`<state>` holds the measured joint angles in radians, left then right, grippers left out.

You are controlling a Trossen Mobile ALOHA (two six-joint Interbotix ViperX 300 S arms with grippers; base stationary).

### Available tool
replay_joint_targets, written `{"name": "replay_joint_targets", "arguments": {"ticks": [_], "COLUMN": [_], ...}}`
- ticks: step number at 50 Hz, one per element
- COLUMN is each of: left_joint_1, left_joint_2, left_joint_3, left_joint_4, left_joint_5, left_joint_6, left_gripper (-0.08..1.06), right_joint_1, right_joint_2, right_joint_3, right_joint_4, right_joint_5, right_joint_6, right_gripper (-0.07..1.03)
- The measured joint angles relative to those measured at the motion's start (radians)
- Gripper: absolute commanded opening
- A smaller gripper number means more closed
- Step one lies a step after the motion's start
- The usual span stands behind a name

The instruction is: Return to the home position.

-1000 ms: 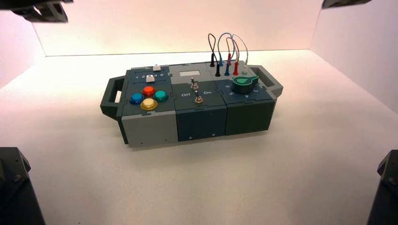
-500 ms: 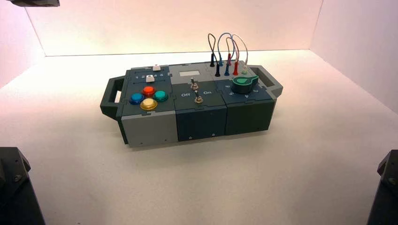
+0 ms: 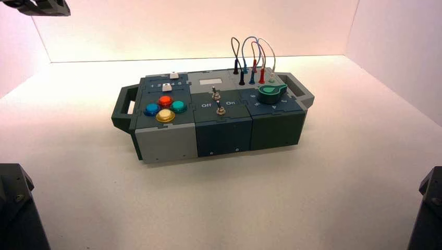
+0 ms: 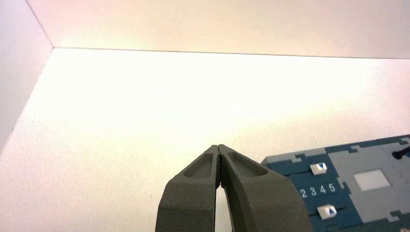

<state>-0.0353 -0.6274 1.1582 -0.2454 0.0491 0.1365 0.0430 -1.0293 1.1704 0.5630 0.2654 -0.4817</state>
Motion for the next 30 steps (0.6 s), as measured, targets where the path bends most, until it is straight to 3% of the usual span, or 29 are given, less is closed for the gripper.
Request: {"name": "replay_joint_targets", "arguments": {"ticks": [18,30], "left_joint_1": [0.000,0.000], "left_joint_2": [-0.225,-0.261], "left_joint_3": [0.075,0.095], "left_joint_4": [-0.003,-0.003], "left_joint_5": [0.011,0.014], "left_joint_6": [-0.008,-0.008], "left_gripper": [-0.03,-0.03], "right_joint_1": [0.000,0.000], "right_joint_2": [-0.002,-0.002], "right_joint_3": [0.000,0.002], "right_joint_4": [0.002,0.002], "right_joint_5": [0.000,0.000], "right_joint_6": [0.000,0.002], "right_gripper": [-0.02,-0.02]}}
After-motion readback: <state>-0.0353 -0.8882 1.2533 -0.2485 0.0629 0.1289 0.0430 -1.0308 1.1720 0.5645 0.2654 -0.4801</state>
